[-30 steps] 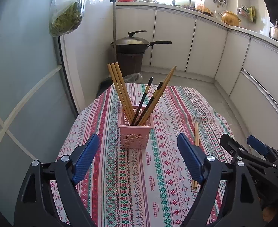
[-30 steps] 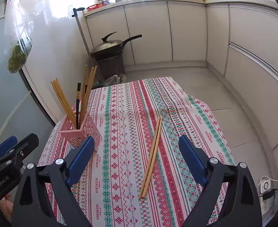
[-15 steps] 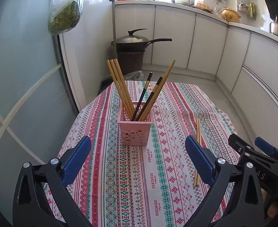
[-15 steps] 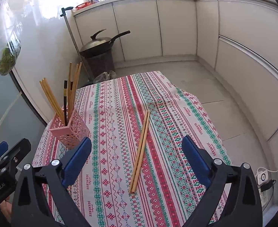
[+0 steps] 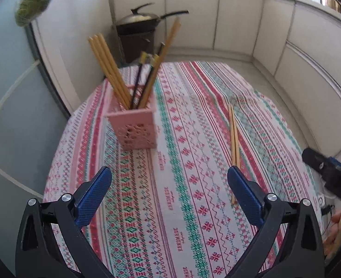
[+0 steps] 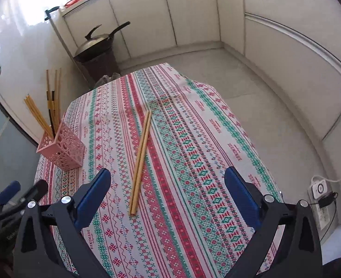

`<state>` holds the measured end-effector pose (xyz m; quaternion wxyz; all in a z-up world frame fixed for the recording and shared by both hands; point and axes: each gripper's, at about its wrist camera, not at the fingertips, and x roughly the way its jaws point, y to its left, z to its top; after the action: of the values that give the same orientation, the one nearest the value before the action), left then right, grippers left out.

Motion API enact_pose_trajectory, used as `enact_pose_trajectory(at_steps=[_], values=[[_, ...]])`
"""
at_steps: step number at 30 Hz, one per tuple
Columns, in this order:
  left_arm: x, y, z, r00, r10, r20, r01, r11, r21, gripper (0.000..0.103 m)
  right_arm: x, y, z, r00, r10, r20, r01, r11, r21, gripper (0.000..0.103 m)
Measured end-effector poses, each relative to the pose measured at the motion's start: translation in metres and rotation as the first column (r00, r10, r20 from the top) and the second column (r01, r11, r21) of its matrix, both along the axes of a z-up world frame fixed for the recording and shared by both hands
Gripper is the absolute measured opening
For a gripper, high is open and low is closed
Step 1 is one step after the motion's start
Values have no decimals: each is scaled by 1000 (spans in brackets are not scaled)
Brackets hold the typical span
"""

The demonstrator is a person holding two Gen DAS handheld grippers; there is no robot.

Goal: Organize utensils
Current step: 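Lower the left gripper toward the two remaining light chopsticks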

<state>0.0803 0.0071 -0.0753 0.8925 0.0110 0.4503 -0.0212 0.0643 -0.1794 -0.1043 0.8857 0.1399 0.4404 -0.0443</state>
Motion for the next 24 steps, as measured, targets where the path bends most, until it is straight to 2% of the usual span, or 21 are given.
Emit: enact_pose_trajectory(at_steps=[3, 6, 8, 12, 16, 24], values=[[8, -28, -33, 989, -95, -112, 100, 994, 44, 96, -4, -26, -8, 997, -64, -36, 66, 997, 50, 95], [11, -51, -59, 969, -167, -182, 188, 977, 103, 96, -7, -44, -13, 993, -106, -60, 111, 991, 79, 95], [13, -61, -71, 965, -182, -190, 212, 966, 148, 96, -8, -55, -16, 989, -128, -79, 136, 985, 107, 95], [17, -67, -80, 963, -202, -181, 229, 963, 144, 95, -10, -68, -20, 984, -147, -103, 162, 974, 158, 95], [24, -74, -85, 967, -199, -157, 227, 955, 191, 95, -8, -74, -22, 982, -151, -114, 171, 967, 191, 95], [44, -82, -95, 972, -172, -162, 205, 955, 213, 95, -4, -73, -29, 981, -136, -140, 163, 966, 199, 95]])
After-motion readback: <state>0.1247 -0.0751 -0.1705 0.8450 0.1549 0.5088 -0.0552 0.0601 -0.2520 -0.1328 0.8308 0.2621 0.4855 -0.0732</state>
